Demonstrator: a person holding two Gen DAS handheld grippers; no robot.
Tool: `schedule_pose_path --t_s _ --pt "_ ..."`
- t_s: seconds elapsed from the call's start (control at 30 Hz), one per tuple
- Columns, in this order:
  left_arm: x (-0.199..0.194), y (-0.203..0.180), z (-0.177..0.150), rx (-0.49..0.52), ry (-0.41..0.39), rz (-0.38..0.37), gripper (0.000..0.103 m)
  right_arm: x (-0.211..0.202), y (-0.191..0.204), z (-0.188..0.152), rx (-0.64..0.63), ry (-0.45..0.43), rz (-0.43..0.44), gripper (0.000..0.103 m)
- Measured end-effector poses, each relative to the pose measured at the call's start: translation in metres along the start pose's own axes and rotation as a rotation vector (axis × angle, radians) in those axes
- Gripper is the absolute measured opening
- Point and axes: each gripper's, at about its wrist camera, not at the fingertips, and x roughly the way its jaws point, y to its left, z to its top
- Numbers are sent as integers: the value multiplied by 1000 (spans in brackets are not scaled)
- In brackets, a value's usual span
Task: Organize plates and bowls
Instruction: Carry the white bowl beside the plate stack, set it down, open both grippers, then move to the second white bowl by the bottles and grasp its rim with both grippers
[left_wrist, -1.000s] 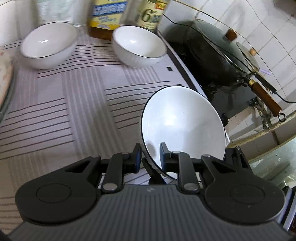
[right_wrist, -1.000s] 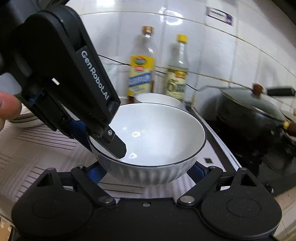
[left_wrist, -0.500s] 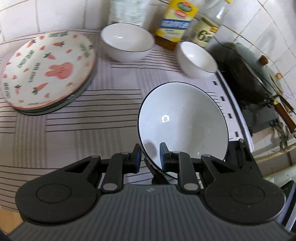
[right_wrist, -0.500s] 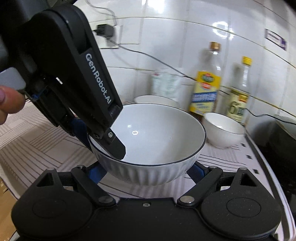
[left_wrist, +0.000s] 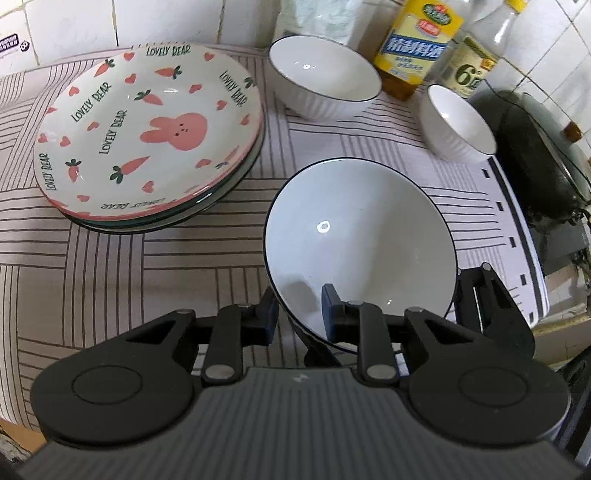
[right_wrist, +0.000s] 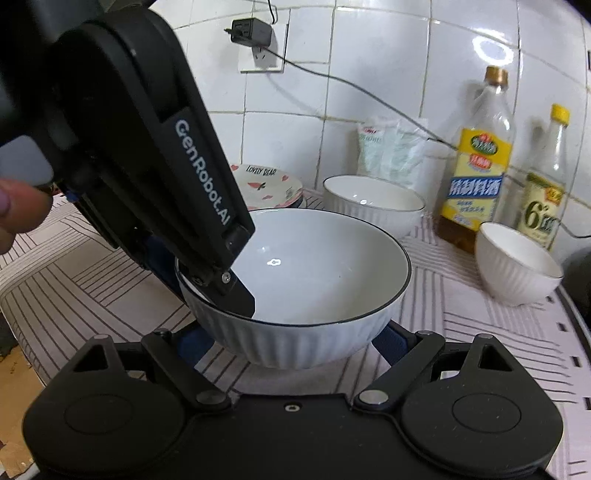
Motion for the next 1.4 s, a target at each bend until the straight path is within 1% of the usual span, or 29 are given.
schedule_pose_path --t_s 0.13,0.2,0.3,0.4,0.6,0.7,0.77,0.93,1.03,1.2,1.27,1.33,1.4 --pt "9 6 6 3 56 26 23 10 6 0 -37 23 20 93" --pt "11 8 5 -5 62 18 23 12 9 -2 -44 26 20 93" --pt "15 11 3 -31 80 -9 23 15 6 -2 -9 41 13 96" --pt "14 8 2 -23 71 15 23 22 -2 5 19 79 3 98" --pt "0 6 5 -17 67 39 23 1 0 4 -2 111 -52 98" --pt "-11 2 6 -1 60 56 27 -16 -5 4 18 108 -69 98" --pt "-19 0 6 2 57 56 34 -29 -12 5 49 105 -77 98" --pt "-38 -12 7 36 39 50 40 -55 -35 10 156 109 -83 98" --pt "-50 -21 9 55 13 40 41 -66 -54 13 242 118 -83 98" --pt "-66 -41 16 92 -43 9 43 -81 -86 23 379 75 -103 97" --pt "-69 -49 21 102 -73 -8 43 -84 -97 27 417 61 -112 87" --pt "-74 -57 29 74 -120 -25 43 -87 -108 30 462 35 -89 84" --pt "-76 -66 38 70 -155 -52 43 -86 -121 35 507 7 -74 81"
